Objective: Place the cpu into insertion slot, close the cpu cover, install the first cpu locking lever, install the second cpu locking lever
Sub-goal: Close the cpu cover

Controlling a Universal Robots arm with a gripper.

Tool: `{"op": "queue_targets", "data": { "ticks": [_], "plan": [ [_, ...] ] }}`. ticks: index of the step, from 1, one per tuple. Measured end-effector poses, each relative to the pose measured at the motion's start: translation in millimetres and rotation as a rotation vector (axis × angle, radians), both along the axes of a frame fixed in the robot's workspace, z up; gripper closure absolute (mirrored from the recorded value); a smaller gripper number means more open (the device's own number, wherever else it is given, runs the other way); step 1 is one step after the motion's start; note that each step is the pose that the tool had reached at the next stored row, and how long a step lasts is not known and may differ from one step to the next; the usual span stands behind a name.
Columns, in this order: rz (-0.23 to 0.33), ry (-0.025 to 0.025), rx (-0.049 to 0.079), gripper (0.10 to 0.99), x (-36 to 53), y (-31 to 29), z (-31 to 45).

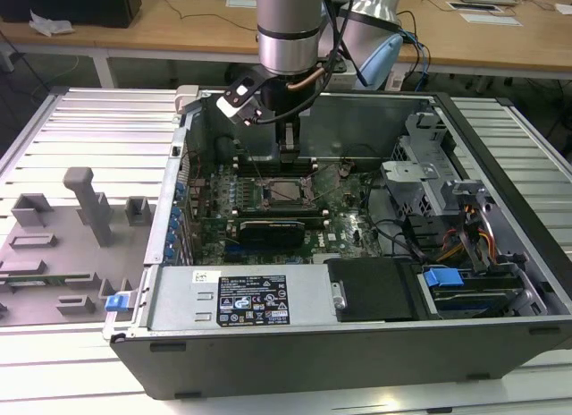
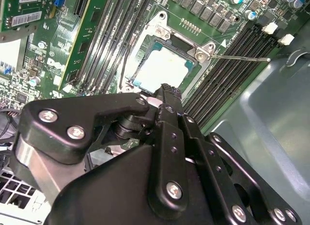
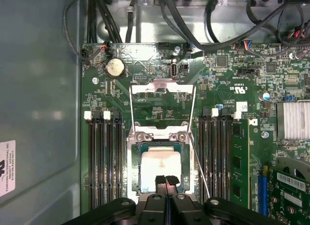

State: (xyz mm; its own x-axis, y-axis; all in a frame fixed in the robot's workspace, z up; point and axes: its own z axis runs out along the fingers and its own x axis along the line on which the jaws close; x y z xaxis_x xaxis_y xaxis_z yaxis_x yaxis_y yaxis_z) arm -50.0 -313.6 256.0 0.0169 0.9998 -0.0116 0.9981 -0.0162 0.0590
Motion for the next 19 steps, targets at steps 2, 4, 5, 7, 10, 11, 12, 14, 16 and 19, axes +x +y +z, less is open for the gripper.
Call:
{"op": "queue_targets", "data": {
  "ticks": [2, 4, 5, 7, 10, 11, 12, 14, 16, 19],
  "plan": [
    [0.000, 0.0008, 0.000, 0.980, 0.0, 0.0, 0.0],
    [0.000, 0.0008, 0.001, 0.980, 0.1, 0.0, -0.1],
    [0.000, 0.0010, 0.001, 0.980, 0.0, 0.0, 0.0],
    [0.000, 0.0012, 0.001, 0.980, 0.0, 0.0, 3.2],
    [0.000, 0.0009, 0.002, 0.980, 0.1, 0.0, 4.4],
    [0.000, 0.0011, 0.001, 0.980, 0.0, 0.0, 4.6],
    [0.000, 0.0011, 0.001, 0.980, 0.0, 0.0, 4.7],
    [0.000, 0.0012, 0.001, 0.980, 0.7, -0.1, 4.7],
    [0.000, 0.0012, 0.001, 0.980, 1.7, -0.1, 4.7],
    [0.000, 0.0011, 0.001, 0.980, 4.1, 0.0, 4.7]
  ]
}}
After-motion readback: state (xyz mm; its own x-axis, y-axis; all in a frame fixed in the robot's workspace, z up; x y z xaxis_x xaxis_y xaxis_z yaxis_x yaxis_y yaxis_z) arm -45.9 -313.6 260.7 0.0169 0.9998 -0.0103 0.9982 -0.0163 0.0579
